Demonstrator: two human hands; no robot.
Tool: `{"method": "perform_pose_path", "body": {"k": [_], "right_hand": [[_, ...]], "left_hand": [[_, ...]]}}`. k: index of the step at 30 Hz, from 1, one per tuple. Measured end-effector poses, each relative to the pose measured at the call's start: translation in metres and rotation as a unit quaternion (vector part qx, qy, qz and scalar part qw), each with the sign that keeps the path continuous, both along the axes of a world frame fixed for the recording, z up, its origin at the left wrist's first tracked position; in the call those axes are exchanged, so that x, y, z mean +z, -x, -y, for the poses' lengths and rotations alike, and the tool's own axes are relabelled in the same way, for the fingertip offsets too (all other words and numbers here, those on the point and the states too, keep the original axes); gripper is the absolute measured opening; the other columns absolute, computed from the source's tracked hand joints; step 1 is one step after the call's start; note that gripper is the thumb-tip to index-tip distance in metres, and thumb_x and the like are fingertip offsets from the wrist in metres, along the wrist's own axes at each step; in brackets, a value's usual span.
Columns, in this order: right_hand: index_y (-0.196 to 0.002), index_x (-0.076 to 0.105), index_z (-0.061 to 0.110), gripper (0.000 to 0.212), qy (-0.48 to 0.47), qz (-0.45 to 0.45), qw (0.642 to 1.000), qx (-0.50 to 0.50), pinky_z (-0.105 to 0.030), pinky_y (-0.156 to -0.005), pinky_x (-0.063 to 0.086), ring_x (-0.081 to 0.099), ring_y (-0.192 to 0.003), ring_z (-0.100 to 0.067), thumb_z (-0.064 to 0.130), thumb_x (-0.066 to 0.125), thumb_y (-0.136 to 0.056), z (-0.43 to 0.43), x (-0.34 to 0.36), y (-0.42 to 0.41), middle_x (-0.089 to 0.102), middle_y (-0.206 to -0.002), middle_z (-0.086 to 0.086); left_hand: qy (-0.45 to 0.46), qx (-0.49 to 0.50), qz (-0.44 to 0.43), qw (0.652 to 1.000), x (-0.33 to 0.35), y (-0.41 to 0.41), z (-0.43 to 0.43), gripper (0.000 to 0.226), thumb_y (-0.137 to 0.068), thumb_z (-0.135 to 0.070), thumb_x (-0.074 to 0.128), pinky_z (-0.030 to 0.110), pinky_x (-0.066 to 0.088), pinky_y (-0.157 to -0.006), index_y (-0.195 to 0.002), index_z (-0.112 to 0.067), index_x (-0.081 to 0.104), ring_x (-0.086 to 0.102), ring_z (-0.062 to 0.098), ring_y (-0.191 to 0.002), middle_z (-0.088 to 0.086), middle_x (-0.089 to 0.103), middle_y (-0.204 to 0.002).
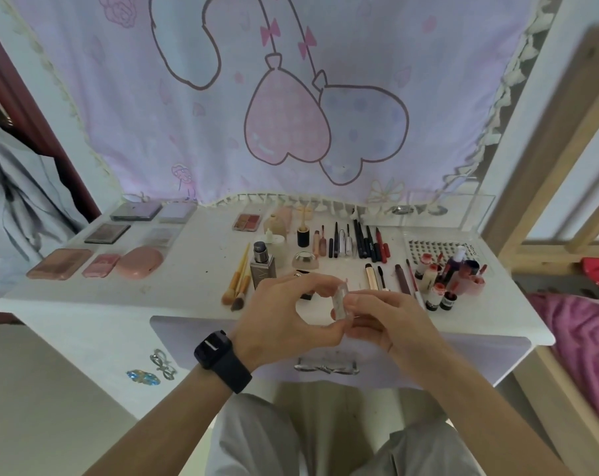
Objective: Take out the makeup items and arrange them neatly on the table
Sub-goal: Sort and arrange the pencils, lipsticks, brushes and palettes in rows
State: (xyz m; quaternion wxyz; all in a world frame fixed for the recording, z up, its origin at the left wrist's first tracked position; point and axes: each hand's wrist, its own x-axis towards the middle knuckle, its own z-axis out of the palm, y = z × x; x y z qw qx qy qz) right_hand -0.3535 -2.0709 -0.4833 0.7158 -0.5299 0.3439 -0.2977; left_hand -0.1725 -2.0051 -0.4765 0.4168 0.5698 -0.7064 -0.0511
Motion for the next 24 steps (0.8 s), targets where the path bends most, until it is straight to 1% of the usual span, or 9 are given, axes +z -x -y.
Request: {"method": "perform_pose_path", "body": {"k": [2, 5, 8, 10, 14, 17, 19, 22, 24], "right_hand": [[-0.088, 0.082, 0.011, 0.037, -0.04, 0.016, 0.999, 0.004, -0.024, -0.068, 0.059, 0.073, -0.077, -0.023, 0.036, 0.091, -0.063, 0.0, 0.001, -0.002, 0.076, -0.091, -0.019], [-0.08, 0.082, 0.01, 0.02, -0.107, 0.05, 0.993, 0.005, -0.025, -0.062, 0.06, 0.072, -0.071, -0.021, 0.026, 0.083, -0.069, -0.001, 0.002, -0.005, 0.075, -0.088, -0.018], [-0.083, 0.082, 0.01, 0.019, -0.15, 0.071, 0.986, 0.01, -0.026, -0.063, 0.061, 0.071, -0.072, -0.021, 0.026, 0.079, -0.073, -0.002, 0.004, -0.007, 0.074, -0.088, -0.016], [-0.089, 0.082, 0.008, 0.025, -0.176, 0.072, 0.982, 0.01, -0.026, -0.065, 0.062, 0.072, -0.075, -0.022, 0.028, 0.081, -0.073, -0.001, 0.006, -0.007, 0.075, -0.093, -0.017], [-0.103, 0.079, 0.002, 0.043, -0.188, 0.023, 0.981, 0.031, -0.028, -0.07, 0.064, 0.074, -0.084, -0.027, 0.033, 0.083, -0.073, 0.004, 0.007, -0.007, 0.074, -0.107, -0.024], [-0.115, 0.073, 0.001, 0.058, -0.163, -0.023, 0.985, 0.039, -0.031, -0.077, 0.064, 0.074, -0.092, -0.03, 0.044, 0.083, -0.077, 0.008, 0.005, -0.01, 0.073, -0.109, -0.025], [-0.117, 0.072, 0.009, 0.06, -0.126, -0.051, 0.99, 0.032, -0.031, -0.077, 0.063, 0.075, -0.093, -0.029, 0.052, 0.081, -0.077, 0.009, 0.004, -0.012, 0.075, -0.104, -0.023], [-0.107, 0.077, 0.029, 0.048, 0.0, -0.1, 0.994, 0.038, -0.025, -0.075, 0.061, 0.077, -0.091, -0.024, 0.061, 0.082, -0.071, 0.008, 0.0, -0.015, 0.079, -0.097, -0.011], [-0.103, 0.078, 0.037, 0.036, 0.104, -0.147, 0.983, 0.037, -0.025, -0.076, 0.061, 0.077, -0.087, -0.017, 0.059, 0.08, -0.075, 0.006, -0.008, -0.016, 0.079, -0.091, -0.001]], "left_hand": [[-0.011, -0.014, -0.038, 0.999, 0.001, 0.0, 0.0, 0.04, -0.069, -0.046, 0.075, 0.013, 0.052, -0.081, -0.108, -0.038, 0.071, 0.067, -0.007, -0.089, -0.022, 0.073, -0.091], [-0.04, -0.045, -0.099, 0.993, 0.002, 0.001, 0.0, 0.032, -0.074, -0.039, 0.077, 0.02, 0.055, -0.084, -0.103, -0.049, 0.068, 0.07, -0.001, -0.091, -0.024, 0.074, -0.094], [-0.1, -0.068, -0.186, 0.975, -0.001, -0.004, 0.003, 0.032, -0.079, -0.039, 0.078, 0.031, 0.057, -0.088, -0.11, -0.035, 0.073, 0.072, 0.011, -0.095, -0.012, 0.076, -0.097], [-0.166, -0.088, -0.254, 0.949, 0.0, -0.012, 0.005, 0.035, -0.081, -0.035, 0.079, 0.033, 0.057, -0.092, -0.114, -0.024, 0.074, 0.072, 0.017, -0.1, -0.004, 0.077, -0.103], [-0.234, -0.085, -0.316, 0.916, -0.002, -0.019, 0.003, 0.032, -0.08, -0.038, 0.077, 0.015, 0.052, -0.086, -0.111, -0.032, 0.076, 0.07, 0.009, -0.104, -0.007, 0.076, -0.108], [-0.234, -0.042, -0.361, 0.902, -0.015, -0.017, 0.0, 0.035, -0.078, -0.043, 0.075, 0.02, 0.056, -0.084, -0.11, -0.029, 0.076, 0.072, 0.012, -0.099, -0.005, 0.077, -0.103], [-0.234, -0.018, -0.417, 0.878, -0.022, -0.012, -0.003, 0.038, -0.077, -0.042, 0.076, 0.027, 0.058, -0.087, -0.111, -0.025, 0.075, 0.072, 0.018, -0.099, 0.0, 0.077, -0.102], [-0.24, 0.001, -0.481, 0.843, -0.028, -0.01, -0.007, 0.038, -0.085, -0.034, 0.074, 0.031, 0.058, -0.089, -0.117, -0.015, 0.072, 0.073, 0.022, -0.1, 0.006, 0.077, -0.104], [-0.244, 0.005, -0.5, 0.831, -0.03, -0.011, -0.009, 0.036, -0.088, -0.029, 0.073, 0.032, 0.058, -0.088, -0.12, -0.013, 0.07, 0.073, 0.024, -0.099, 0.008, 0.076, -0.104]]}}
